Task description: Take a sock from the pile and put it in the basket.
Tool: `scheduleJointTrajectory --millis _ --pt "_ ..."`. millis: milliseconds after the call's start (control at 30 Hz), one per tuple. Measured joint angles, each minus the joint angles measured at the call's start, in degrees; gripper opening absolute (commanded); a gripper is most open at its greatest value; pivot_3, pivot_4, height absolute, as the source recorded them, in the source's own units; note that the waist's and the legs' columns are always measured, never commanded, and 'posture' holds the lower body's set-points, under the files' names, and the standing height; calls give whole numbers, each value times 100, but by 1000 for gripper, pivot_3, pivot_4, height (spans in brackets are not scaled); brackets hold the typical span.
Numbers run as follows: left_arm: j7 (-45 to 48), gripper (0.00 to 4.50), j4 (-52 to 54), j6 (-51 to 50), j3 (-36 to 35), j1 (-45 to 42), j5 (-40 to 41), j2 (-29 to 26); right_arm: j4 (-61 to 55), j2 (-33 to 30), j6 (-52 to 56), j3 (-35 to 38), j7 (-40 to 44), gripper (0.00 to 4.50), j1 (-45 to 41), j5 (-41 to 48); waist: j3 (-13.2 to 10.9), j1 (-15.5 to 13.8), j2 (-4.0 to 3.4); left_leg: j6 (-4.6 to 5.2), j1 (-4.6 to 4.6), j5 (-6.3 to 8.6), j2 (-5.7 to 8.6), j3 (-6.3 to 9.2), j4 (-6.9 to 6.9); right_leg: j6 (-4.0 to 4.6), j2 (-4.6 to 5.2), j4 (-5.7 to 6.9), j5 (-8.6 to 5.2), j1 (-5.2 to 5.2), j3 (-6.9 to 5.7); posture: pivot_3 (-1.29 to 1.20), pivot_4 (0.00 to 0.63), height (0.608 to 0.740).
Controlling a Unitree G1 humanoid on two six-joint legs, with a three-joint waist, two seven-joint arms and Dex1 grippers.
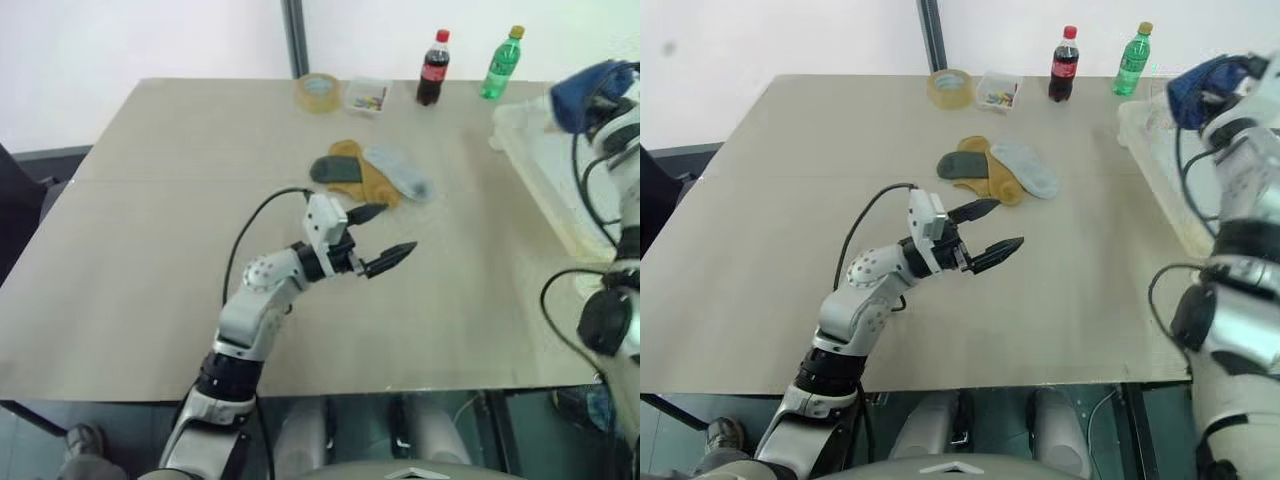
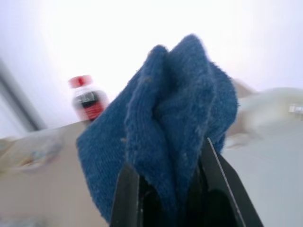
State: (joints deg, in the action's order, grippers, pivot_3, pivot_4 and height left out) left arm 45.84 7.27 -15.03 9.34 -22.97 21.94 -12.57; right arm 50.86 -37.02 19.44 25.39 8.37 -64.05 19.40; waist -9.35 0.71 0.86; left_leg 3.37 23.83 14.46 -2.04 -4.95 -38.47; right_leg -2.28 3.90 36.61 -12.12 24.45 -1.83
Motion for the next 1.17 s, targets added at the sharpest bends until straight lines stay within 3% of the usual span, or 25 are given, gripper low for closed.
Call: scheduleJointTrajectory --millis 167,300,433,533,600,633,767,900,1033,1167 --pt "-101 4500 -17 56 17 -54 -44 101 1816 -168 -370 -43 233 2360 -184 -249 -4 21 -6 -1 2 -1 -9 -22 13 -1 -12 -10 1 15 26 0 150 740" --pt "-120 4500 -3 47 16 -41 -42 93 2215 -227 -471 -76 307 4295 -183 -343 -18 10 -30 -3 6 -2 -11 -36 14 -3 -11 -6 2 28 40 0 150 740" --pt "-101 4500 65 23 16 76 -26 4 1995 -482 -479 -90 575 4408 -48 -344 -18 -8 -30 -2 6 -1 -14 -34 13 -3 -10 -8 2 27 38 0 150 740" --pt "-55 4500 127 18 5 142 3 -79 742 -525 -457 -199 1175 4408 867 -286 -17 -21 -32 -1 10 -1 -19 -25 8 -5 -10 -7 2 24 32 0 150 740" --pt "12 4500 164 16 -14 214 18 -189 -1518 -437 51 -163 1584 4408 2290 165 -15 -48 -34 -4 13 -1 -23 -13 8 -7 -9 0 1 26 25 0 150 740" --pt "23 4500 172 18 -35 242 22 -219 -1876 -408 153 -163 1653 4408 2500 255 -14 -46 -40 -7 13 -4 -22 -13 14 -7 -8 1 1 28 27 0 150 740" --pt "128 4500 225 -104 -140 432 80 -579 -5472 -536 1399 -31 2016 4408 4321 1329 -14 10 -53 -2 0 0 -26 -15 14 -7 -11 14 0 32 31 0 150 740" --pt "196 4500 365 -379 -659 1037 237 -1275 -7619 -686 2014 -38 2148 4408 5328 1920 -9 28 -33 -3 -12 0 -43 -4 7 -22 -24 16 -13 25 24 0 150 740" --pt "198 4500 422 -679 -1361 1602 438 -1861 -8308 -715 2168 -341 2333 4408 6332 1893 -9 -11 -29 -4 -8 0 -43 -2 -4 0 -17 17 -27 21 18 0 150 740" --pt "269 4500 677 -965 -2214 2145 717 -2465 -8366 -915 1852 -597 2542 4408 7122 1205 -10 -46 -24 0 -2 2 -16 -9 -7 5 15 12 -22 21 19 0 150 740"
